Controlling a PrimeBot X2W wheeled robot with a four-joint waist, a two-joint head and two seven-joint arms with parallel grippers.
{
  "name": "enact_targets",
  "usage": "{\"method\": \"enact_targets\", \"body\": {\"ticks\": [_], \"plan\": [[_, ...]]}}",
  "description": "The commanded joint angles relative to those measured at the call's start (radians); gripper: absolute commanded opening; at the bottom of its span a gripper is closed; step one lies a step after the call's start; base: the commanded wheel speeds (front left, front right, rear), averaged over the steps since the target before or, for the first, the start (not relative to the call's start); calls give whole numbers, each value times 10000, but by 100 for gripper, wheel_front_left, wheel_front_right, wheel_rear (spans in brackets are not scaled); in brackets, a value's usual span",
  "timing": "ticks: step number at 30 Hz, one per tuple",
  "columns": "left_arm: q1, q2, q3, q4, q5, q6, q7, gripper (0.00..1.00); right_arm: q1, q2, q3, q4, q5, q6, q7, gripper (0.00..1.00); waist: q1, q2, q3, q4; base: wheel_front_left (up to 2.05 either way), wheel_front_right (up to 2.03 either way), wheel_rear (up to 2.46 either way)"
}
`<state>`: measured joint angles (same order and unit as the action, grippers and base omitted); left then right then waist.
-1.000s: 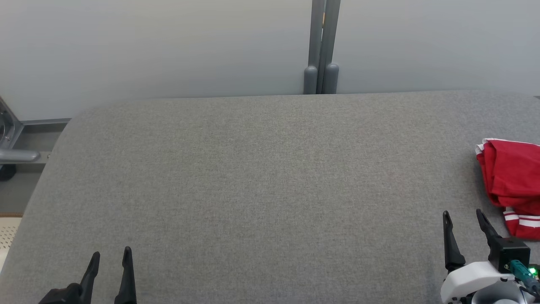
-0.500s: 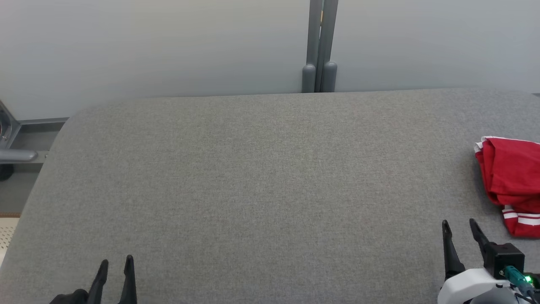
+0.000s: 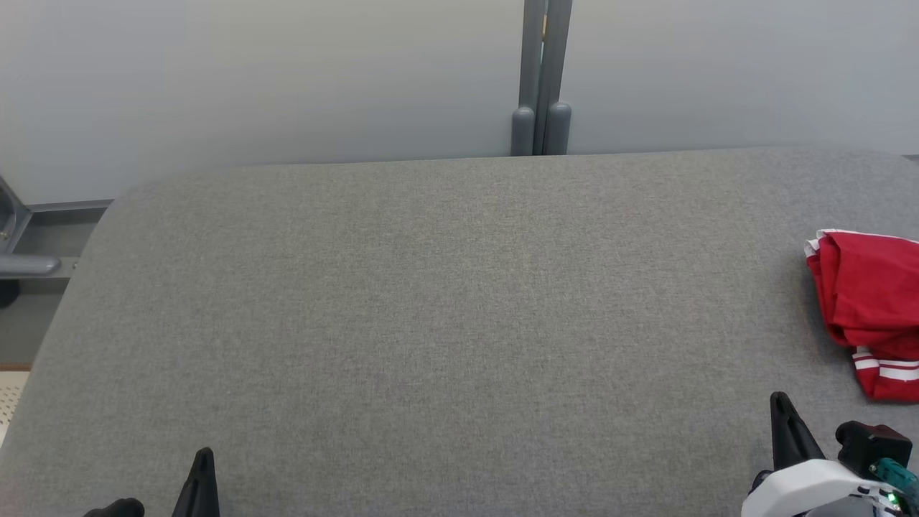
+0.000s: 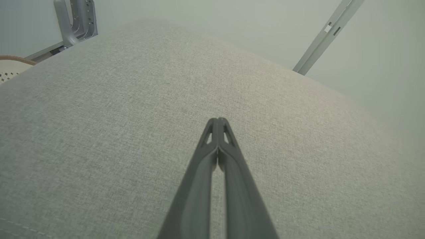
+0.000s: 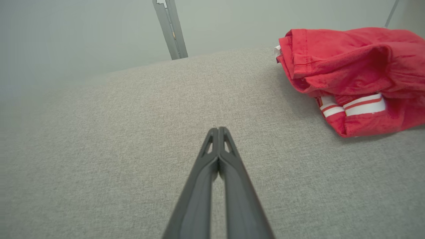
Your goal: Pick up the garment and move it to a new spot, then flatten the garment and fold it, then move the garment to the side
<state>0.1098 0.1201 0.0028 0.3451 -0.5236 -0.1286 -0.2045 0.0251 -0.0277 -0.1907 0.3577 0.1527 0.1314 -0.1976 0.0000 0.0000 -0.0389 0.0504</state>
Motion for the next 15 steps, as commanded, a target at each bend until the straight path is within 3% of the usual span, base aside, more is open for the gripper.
{"method": "enact_targets", "body": {"ticks": [1,15], "plan": [[-320,46,100,-204,-318,-3,47,0,-299,-90,17,-203,409,-1,61,0,0,0,3,-4,0,0,0],[-710,-96,299,-359,-2351,-8,646,0,-489,-124,228,-437,3155,-3,591,0,0,0,54,-66,0,0,0]]}}
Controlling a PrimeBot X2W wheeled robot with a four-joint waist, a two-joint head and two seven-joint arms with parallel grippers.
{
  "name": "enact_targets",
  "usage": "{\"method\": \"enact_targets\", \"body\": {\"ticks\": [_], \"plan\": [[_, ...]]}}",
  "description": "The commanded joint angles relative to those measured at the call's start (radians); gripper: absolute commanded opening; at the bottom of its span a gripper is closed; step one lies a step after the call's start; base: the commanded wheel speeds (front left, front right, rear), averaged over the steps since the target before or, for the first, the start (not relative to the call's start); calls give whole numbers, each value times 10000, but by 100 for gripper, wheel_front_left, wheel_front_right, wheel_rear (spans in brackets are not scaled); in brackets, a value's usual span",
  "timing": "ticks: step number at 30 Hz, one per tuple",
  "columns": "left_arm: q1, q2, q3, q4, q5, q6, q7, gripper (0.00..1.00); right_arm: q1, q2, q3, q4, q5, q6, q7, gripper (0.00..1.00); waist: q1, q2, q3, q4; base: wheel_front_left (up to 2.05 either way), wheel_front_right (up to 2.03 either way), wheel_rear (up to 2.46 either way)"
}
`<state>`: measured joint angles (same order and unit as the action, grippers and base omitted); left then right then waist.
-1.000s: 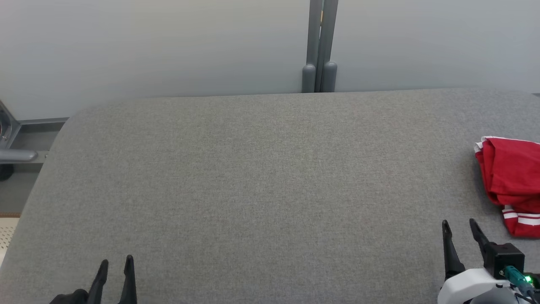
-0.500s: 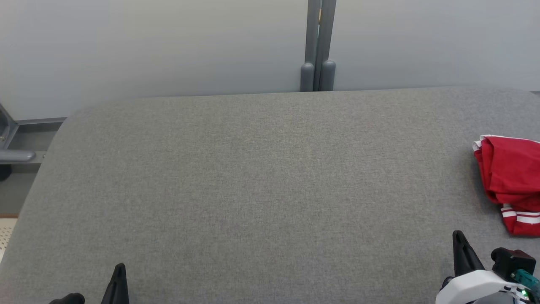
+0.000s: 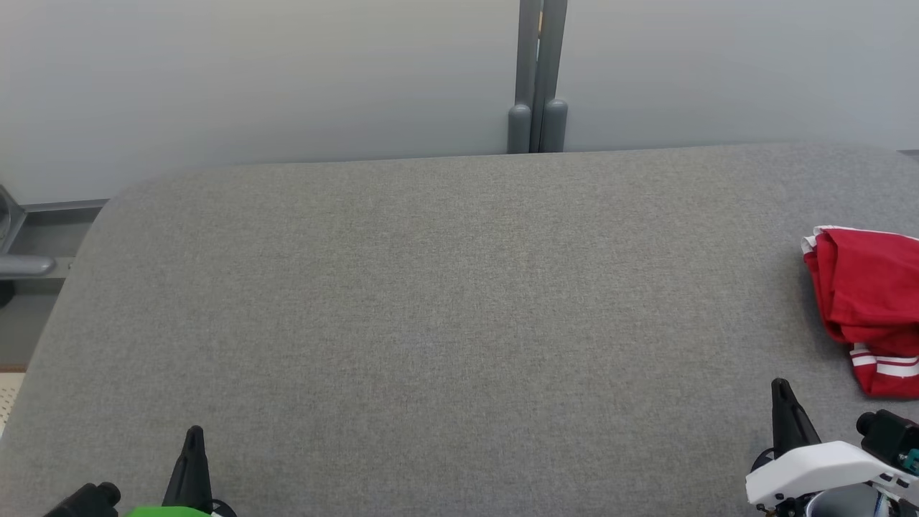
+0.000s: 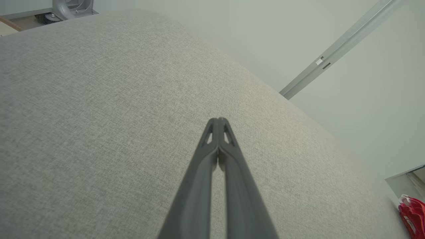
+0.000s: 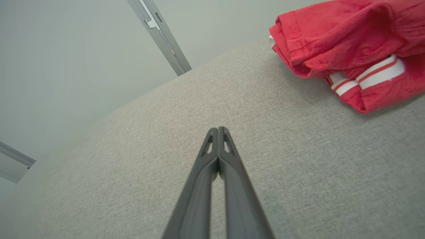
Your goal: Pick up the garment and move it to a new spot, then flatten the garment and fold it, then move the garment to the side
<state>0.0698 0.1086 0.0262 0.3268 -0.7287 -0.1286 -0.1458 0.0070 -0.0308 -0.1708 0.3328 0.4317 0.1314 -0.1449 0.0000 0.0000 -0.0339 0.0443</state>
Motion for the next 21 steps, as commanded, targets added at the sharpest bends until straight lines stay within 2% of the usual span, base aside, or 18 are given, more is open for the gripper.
{"method": "enact_targets", "body": {"ticks": [1,10,21], "plan": [[-335,9,79,-187,-430,-8,101,0,-324,-96,39,-199,546,-3,104,0,0,0,8,-9,0,0,0],[-579,-81,211,-284,-1684,-11,470,0,-481,-113,119,-296,2223,-4,475,0,0,0,44,-52,0,0,0],[-800,-152,320,-359,-2808,-14,813,0,-623,-131,192,-379,3732,-4,816,0,0,0,81,-96,0,0,0]]}}
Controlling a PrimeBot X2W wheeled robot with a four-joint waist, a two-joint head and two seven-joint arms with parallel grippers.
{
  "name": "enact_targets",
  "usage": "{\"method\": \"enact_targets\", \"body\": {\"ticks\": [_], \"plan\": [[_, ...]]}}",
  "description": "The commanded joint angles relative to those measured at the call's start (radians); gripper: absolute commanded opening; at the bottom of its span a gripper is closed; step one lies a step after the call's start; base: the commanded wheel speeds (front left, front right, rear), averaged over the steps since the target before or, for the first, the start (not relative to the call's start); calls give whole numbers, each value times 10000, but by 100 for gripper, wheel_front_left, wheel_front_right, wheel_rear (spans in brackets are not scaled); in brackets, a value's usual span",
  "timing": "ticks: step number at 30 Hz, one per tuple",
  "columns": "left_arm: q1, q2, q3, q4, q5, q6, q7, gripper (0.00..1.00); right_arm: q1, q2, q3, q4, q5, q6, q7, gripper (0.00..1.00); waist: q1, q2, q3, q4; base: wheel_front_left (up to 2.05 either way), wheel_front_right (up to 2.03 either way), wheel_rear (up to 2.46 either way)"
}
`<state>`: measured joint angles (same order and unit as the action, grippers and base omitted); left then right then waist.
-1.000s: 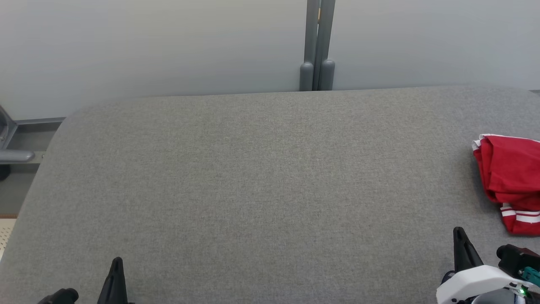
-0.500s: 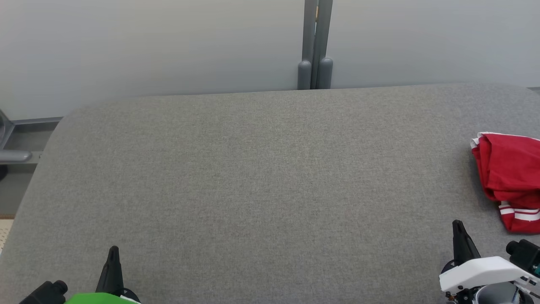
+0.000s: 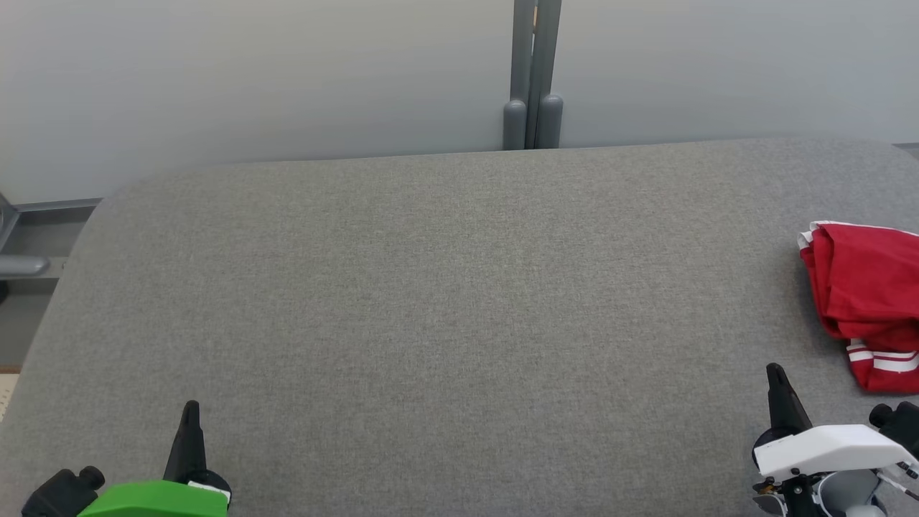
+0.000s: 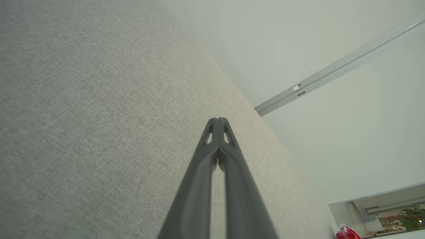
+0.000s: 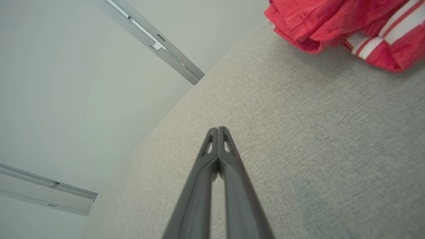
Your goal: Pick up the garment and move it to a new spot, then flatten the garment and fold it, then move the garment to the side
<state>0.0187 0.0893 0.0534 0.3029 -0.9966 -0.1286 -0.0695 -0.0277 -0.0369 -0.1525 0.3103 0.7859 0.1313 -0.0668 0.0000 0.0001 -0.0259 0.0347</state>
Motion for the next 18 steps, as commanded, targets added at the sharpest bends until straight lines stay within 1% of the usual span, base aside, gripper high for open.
{"method": "enact_targets", "body": {"ticks": [1,18], "plan": [[-307,35,58,-127,-236,-14,80,0,-291,-71,16,-163,331,-3,68,0,0,-1,4,-5,0,0,0],[-627,-85,236,-258,-1903,-20,582,0,-493,-96,127,-280,2560,-2,568,0,0,-1,67,-80,0,0,0]]}}
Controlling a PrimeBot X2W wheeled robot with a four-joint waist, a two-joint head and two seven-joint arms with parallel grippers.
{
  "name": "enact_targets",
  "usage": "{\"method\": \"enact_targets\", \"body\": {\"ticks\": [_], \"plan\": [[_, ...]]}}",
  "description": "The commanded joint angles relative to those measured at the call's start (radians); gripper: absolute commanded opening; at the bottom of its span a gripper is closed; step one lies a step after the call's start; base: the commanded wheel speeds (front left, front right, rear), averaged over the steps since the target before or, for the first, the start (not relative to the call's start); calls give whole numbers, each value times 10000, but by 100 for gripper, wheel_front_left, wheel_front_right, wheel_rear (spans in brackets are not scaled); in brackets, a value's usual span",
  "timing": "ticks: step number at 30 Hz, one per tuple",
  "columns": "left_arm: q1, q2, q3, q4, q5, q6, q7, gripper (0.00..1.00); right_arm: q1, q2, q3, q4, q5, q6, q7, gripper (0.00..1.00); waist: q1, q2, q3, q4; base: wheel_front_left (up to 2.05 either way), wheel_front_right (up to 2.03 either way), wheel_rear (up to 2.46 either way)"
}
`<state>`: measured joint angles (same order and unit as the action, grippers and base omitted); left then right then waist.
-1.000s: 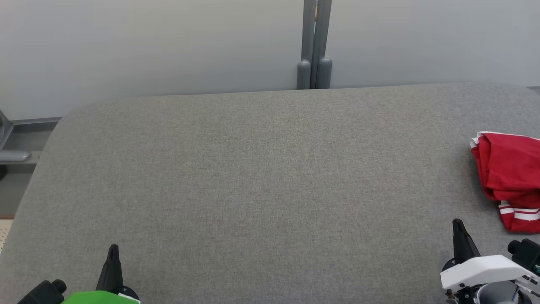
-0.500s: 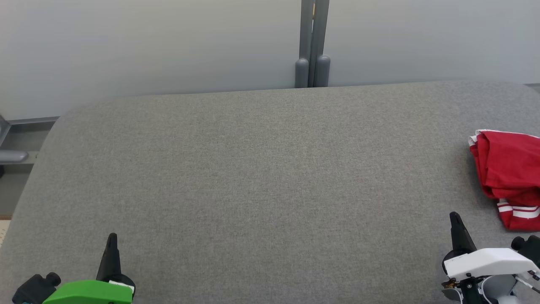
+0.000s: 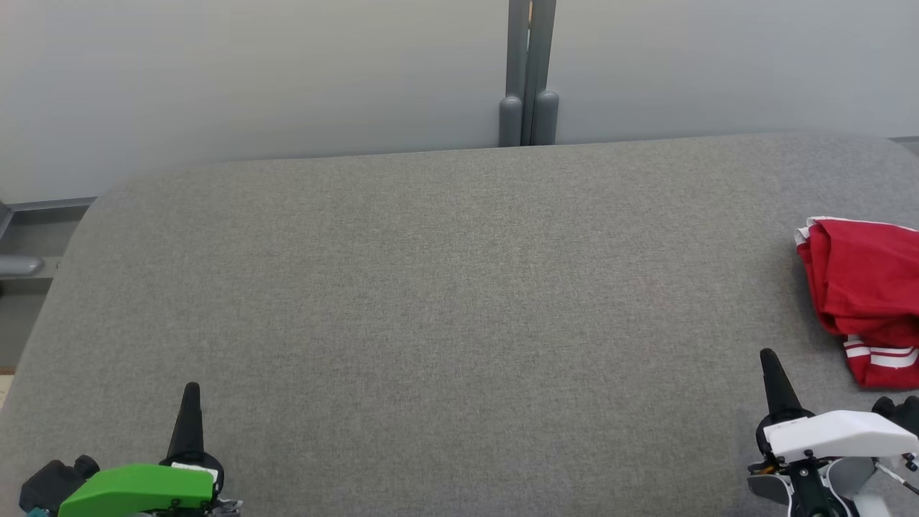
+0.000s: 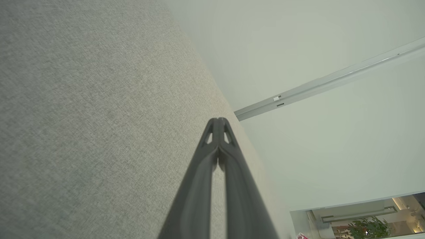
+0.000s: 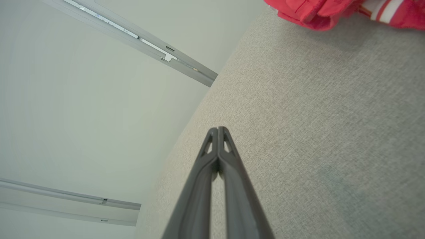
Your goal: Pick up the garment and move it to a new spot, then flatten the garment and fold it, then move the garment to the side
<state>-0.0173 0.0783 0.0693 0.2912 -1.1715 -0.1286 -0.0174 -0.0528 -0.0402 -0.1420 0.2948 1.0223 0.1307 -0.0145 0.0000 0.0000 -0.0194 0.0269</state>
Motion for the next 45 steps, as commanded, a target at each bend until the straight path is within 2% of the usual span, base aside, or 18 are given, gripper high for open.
{"method": "enact_targets", "body": {"ticks": [1,21,45], "plan": [[-282,18,87,-149,-232,-20,83,0,-251,-64,26,-131,315,4,78,0,0,0,5,-6,0,0,0],[-581,-113,242,-252,-1903,-26,581,0,-436,-90,129,-245,2516,4,571,0,0,0,78,-94,0,0,0],[-893,-211,414,-363,-3460,-33,1051,0,-618,-113,230,-354,4620,3,1049,0,0,0,163,-195,0,0,0]]}}
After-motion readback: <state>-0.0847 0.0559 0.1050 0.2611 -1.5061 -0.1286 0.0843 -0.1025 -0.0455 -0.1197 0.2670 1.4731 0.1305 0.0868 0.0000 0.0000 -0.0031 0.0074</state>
